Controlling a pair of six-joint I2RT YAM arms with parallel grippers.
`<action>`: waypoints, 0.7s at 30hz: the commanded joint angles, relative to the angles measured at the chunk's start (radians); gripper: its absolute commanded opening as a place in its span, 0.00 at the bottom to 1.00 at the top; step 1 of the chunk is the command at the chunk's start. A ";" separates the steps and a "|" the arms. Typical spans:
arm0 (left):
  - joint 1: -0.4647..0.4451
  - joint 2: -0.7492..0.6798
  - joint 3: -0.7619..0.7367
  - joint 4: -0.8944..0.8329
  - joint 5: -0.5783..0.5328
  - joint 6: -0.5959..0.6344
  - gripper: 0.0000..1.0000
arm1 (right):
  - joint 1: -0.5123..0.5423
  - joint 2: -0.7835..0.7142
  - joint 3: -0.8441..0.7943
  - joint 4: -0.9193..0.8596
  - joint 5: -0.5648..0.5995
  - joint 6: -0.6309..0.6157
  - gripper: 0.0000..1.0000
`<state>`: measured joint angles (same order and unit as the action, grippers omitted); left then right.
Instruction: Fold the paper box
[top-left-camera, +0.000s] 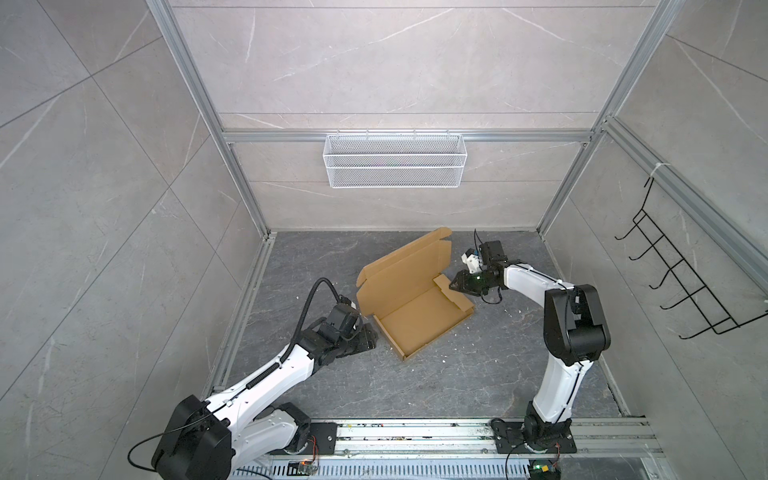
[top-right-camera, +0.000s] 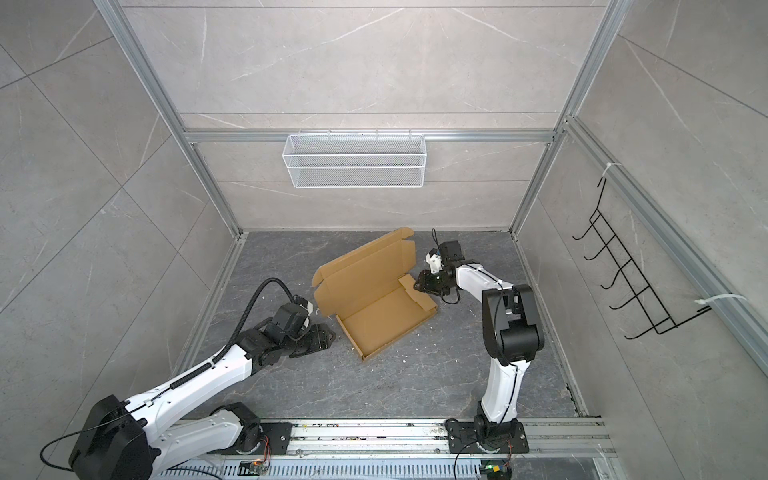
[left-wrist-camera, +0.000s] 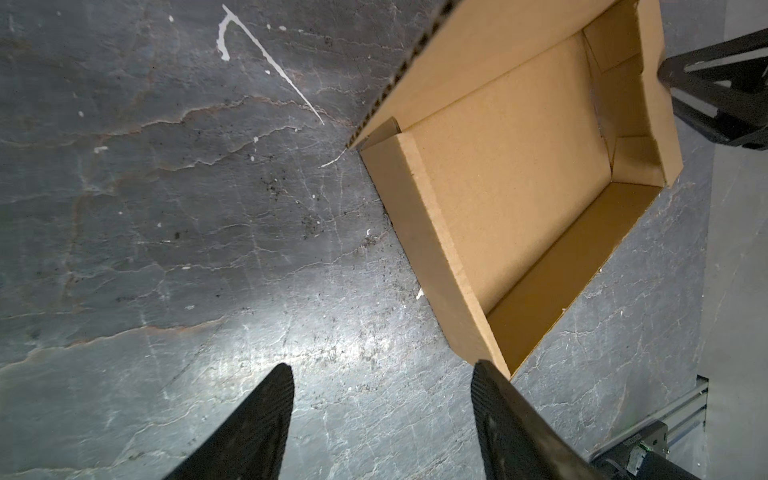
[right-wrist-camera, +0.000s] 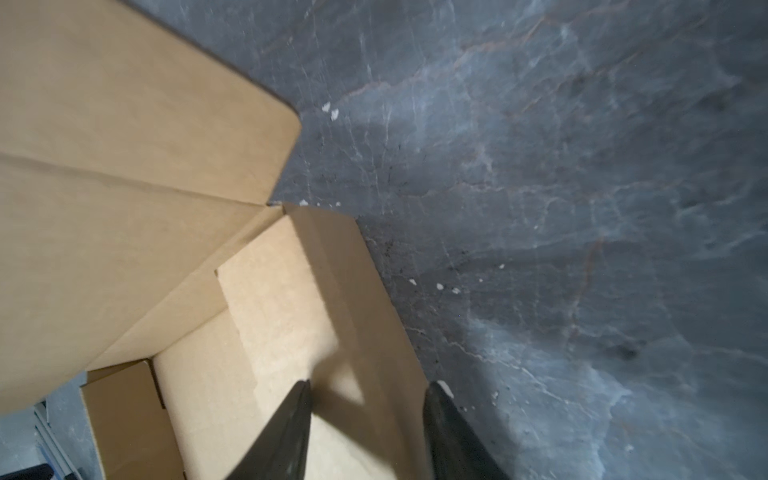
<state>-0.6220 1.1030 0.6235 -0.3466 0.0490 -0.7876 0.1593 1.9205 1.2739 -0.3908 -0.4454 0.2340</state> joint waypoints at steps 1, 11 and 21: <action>-0.001 0.015 -0.010 0.072 -0.018 -0.029 0.70 | 0.016 -0.042 -0.075 0.014 0.024 0.001 0.42; -0.002 0.137 0.006 0.159 -0.039 0.012 0.70 | 0.114 -0.157 -0.209 0.028 0.295 0.033 0.29; 0.009 0.228 0.091 0.086 -0.188 0.116 0.68 | 0.261 -0.159 -0.157 -0.091 0.701 0.010 0.26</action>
<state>-0.6212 1.3167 0.6750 -0.2520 -0.0780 -0.7269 0.3779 1.7782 1.0855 -0.4072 0.0681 0.2527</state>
